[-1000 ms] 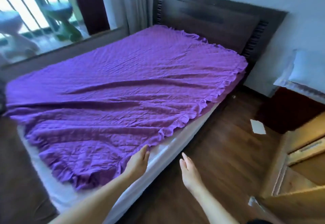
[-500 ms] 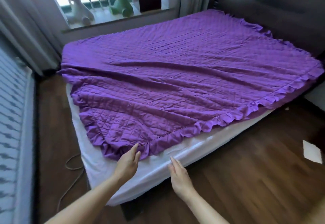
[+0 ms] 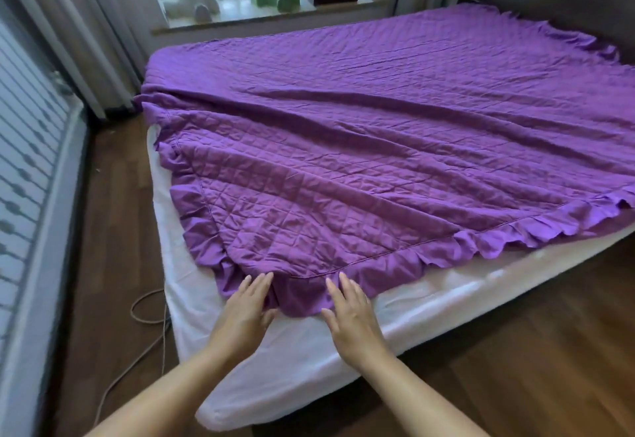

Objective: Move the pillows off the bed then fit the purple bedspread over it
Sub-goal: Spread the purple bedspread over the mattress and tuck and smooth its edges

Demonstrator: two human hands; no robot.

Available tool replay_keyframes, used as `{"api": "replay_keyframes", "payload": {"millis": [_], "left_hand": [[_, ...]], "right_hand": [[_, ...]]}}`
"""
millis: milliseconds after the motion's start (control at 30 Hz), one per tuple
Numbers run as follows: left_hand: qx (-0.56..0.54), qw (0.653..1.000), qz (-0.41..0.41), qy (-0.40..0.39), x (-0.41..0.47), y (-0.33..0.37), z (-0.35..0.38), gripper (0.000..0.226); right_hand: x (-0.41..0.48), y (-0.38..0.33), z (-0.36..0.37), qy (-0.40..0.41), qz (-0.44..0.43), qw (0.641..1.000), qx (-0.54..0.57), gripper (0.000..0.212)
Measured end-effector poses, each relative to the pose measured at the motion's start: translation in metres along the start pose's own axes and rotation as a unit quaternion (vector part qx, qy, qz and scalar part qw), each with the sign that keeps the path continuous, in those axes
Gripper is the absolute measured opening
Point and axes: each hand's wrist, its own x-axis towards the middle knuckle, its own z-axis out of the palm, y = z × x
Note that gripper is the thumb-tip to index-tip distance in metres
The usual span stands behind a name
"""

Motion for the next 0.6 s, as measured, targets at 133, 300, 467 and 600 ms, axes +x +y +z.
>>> {"api": "replay_keyframes", "payload": {"millis": [133,300,467,600], "left_hand": [[0.128,0.990,0.048,0.019,0.043,-0.013,0.026,0.072],[0.191,0.976,0.098,0.031,0.087,-0.042,0.061,0.079],[0.119,0.974,0.143,0.132,0.099,-0.073,0.091,0.066],[0.083,0.969,0.170,0.161,0.101,-0.079,0.097,0.051]], "right_hand": [[0.056,0.020,0.021,0.024,-0.076,0.989,-0.125,0.068],[0.118,0.046,0.050,0.008,-0.137,0.967,-0.217,0.074],[0.133,0.066,0.084,0.049,-0.144,0.970,-0.187,0.085],[0.130,0.067,0.085,0.079,-0.153,0.970,-0.174,0.083]]}}
